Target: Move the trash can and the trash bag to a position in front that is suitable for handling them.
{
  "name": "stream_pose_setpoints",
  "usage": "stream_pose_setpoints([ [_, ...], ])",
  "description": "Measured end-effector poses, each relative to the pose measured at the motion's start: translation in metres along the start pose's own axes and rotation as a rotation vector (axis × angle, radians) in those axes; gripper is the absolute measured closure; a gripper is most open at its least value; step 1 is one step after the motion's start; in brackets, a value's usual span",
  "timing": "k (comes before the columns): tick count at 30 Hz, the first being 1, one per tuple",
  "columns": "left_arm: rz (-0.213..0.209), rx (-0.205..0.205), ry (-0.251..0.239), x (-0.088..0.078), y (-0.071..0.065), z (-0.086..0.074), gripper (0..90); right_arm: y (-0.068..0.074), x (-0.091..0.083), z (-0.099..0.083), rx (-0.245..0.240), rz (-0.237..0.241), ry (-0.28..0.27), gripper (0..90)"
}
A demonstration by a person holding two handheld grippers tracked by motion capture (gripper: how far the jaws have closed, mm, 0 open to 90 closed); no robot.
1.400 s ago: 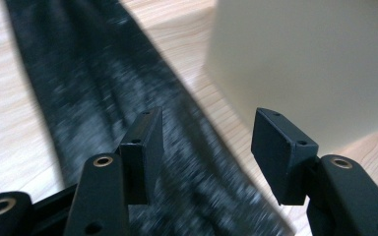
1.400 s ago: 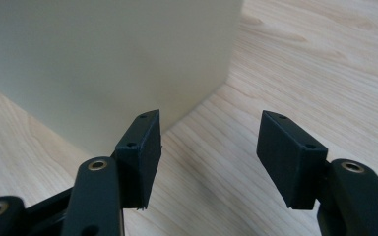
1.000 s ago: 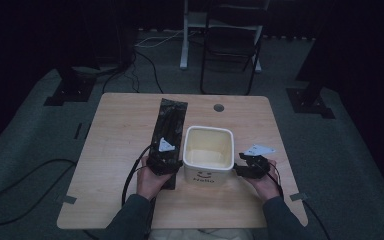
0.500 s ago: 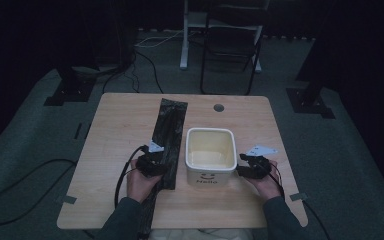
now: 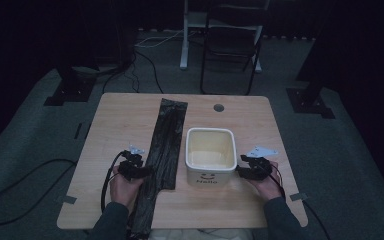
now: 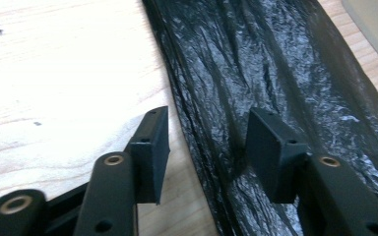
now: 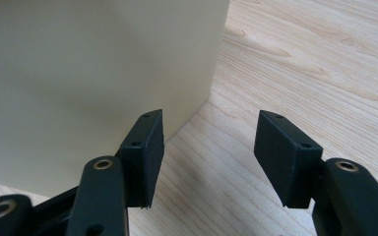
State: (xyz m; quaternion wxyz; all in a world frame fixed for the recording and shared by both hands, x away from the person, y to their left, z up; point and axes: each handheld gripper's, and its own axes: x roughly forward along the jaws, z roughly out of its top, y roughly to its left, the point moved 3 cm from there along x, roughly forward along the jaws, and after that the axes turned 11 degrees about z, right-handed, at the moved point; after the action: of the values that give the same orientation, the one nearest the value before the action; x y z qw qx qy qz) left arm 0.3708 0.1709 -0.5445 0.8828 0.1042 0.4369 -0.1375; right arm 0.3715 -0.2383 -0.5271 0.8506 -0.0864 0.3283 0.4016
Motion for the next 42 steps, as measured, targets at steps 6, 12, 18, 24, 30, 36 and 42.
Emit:
stream_pose_setpoints([
  [6,0.016,0.028,0.011,0.003,-0.002,-0.002,75.3,-0.001,0.000,-0.002,0.003,-0.006,0.003,44.3],
  [12,0.075,0.041,0.018,0.001,0.016,-0.004,89.5,-0.001,0.000,-0.003,0.000,-0.010,0.004,44.3],
  [18,0.202,0.015,0.039,-0.001,0.051,0.000,89.2,-0.003,0.000,-0.004,0.007,-0.014,0.010,44.4],
  [24,0.235,-0.047,0.032,-0.007,0.070,0.005,77.0,-0.003,0.000,-0.004,0.004,-0.015,0.011,44.5],
  [30,0.151,-0.002,-0.079,-0.020,0.045,0.022,60.3,-0.003,0.000,-0.004,0.008,-0.016,0.007,44.5],
  [36,0.112,0.050,-0.096,-0.012,0.019,0.042,56.5,-0.003,-0.001,-0.004,0.008,-0.013,0.005,44.4],
  [42,0.100,0.087,-0.127,-0.001,0.002,0.056,53.3,-0.004,-0.002,-0.006,0.013,-0.012,0.006,43.3],
])
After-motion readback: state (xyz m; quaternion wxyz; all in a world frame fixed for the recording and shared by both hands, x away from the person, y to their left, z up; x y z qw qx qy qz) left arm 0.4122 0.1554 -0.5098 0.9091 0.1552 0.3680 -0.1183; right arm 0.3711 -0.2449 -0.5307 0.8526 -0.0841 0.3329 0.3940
